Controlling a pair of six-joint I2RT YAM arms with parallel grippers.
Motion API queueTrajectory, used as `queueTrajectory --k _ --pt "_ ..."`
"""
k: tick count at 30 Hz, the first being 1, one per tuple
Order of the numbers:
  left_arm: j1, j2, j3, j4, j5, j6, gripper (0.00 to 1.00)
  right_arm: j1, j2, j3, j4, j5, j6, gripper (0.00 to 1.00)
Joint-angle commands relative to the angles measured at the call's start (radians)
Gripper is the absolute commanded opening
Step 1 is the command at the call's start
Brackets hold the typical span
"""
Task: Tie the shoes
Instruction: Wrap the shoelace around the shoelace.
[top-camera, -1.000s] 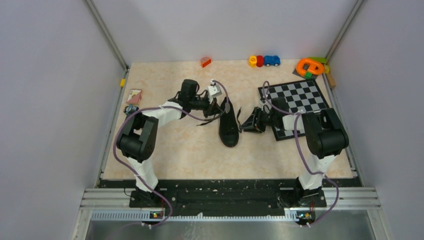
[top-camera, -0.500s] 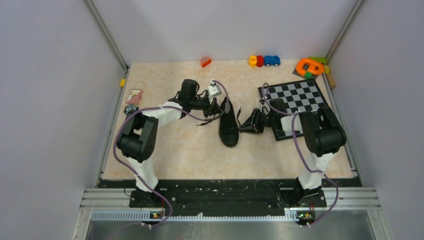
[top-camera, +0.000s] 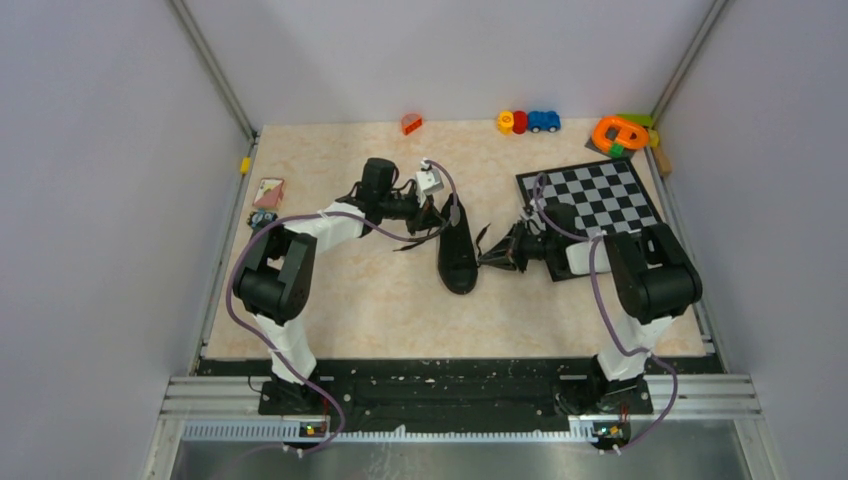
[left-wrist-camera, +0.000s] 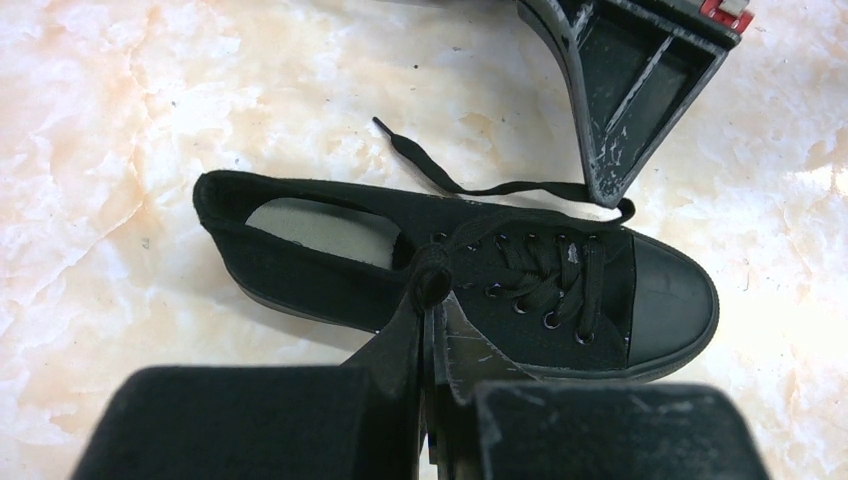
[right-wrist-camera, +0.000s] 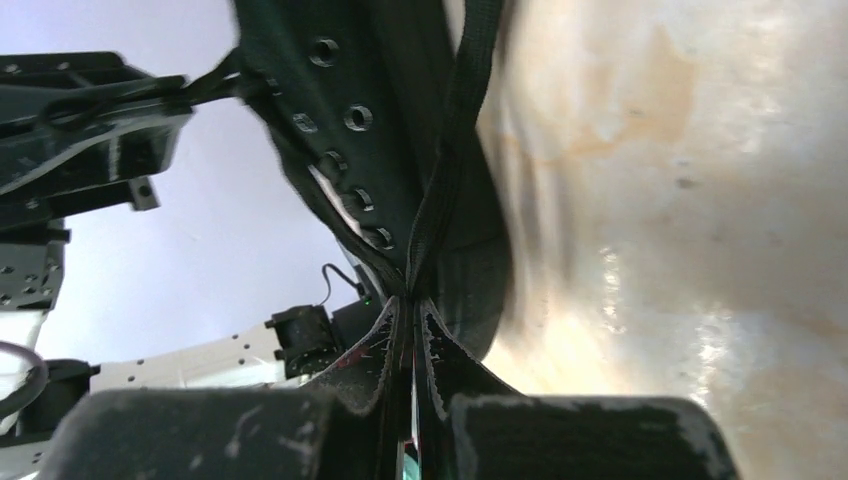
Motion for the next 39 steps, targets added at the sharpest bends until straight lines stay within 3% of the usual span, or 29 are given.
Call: queueTrajectory --k 1,17,25,34,39 --pt "-0.003 -0.005 0.039 -0.011 0.020 0.030 0.00 0.006 -0.088 0.061 0.042 -0.017 0.042 0.00" --pt "-0.012 0.014 0.153 -0.245 -0.020 0.266 0.00 0.005 -0.066 0.274 0.195 -0.026 0.332 0.00" --pt "-0.034 0.025 0.205 -0.355 -0.018 0.454 0.00 0.007 -0.066 0.381 0.025 0.039 0.336 0.00" --pt "-0.085 0.054 0.286 -0.535 -0.053 0.633 0.00 0.033 -0.018 0.567 -0.332 0.181 0.233 0.00" --pt "-0.102 0.087 0.326 -0.547 -0.101 0.591 0.00 0.047 -0.006 0.612 -0.424 0.207 0.200 0.00"
